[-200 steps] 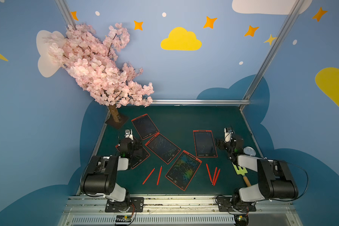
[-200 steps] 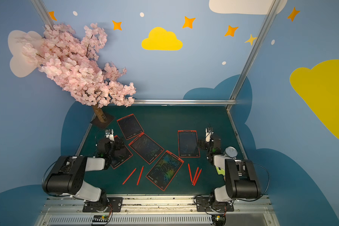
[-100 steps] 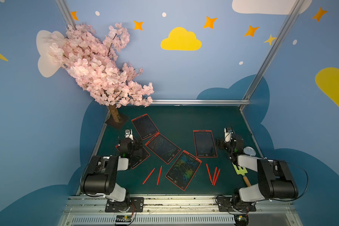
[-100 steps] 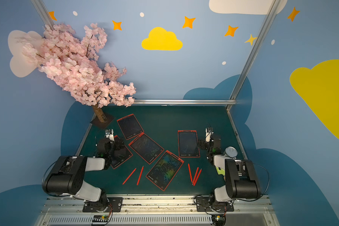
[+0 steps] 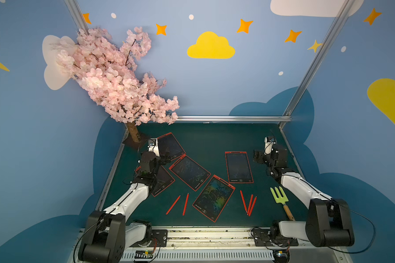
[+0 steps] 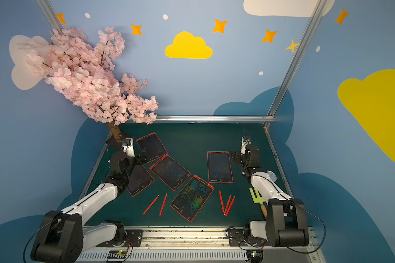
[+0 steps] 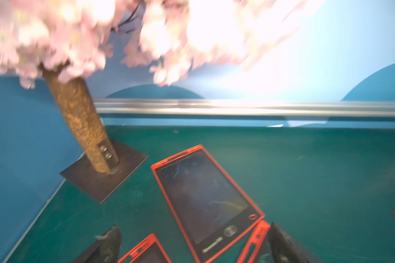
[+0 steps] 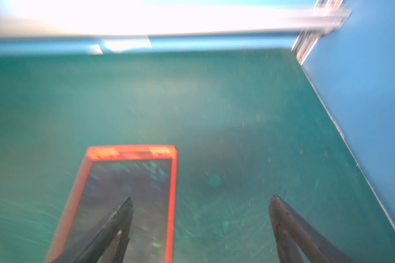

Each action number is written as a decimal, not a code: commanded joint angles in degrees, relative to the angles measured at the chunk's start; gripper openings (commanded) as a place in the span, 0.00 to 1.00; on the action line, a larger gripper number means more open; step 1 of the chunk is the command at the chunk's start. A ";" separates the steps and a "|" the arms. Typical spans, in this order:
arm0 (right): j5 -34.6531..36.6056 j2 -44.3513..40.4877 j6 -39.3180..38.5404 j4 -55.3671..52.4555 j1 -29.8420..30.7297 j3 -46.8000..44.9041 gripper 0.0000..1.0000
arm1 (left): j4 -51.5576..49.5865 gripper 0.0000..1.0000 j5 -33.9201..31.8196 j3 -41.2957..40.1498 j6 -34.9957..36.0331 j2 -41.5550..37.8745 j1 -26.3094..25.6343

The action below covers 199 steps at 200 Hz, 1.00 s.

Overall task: Place the stylus back onto the writing tablet
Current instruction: Pick up the stylus from the center of the board.

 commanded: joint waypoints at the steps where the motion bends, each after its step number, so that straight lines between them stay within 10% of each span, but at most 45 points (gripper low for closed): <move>1: 2.38 -4.03 6.57 -15.96 2.91 3.99 0.92 | -16.00 1.00 1.67 4.73 -5.93 -2.20 -2.92; 42: 1.22 -13.90 18.32 -20.70 4.55 3.28 0.92 | -31.84 1.00 14.32 14.83 -9.55 -4.23 -7.93; 84: -15.32 -21.56 13.27 -30.96 3.53 3.24 0.91 | -39.87 1.00 33.05 21.76 -8.71 -4.64 -11.20; 112: -12.17 -23.86 14.67 -40.52 6.27 3.48 0.89 | -44.07 1.00 41.28 23.89 -6.78 -4.85 -12.88; 199: -7.78 -21.75 22.72 -50.60 17.71 -1.60 0.62 | -47.90 1.00 34.31 12.78 -22.43 -11.34 -16.43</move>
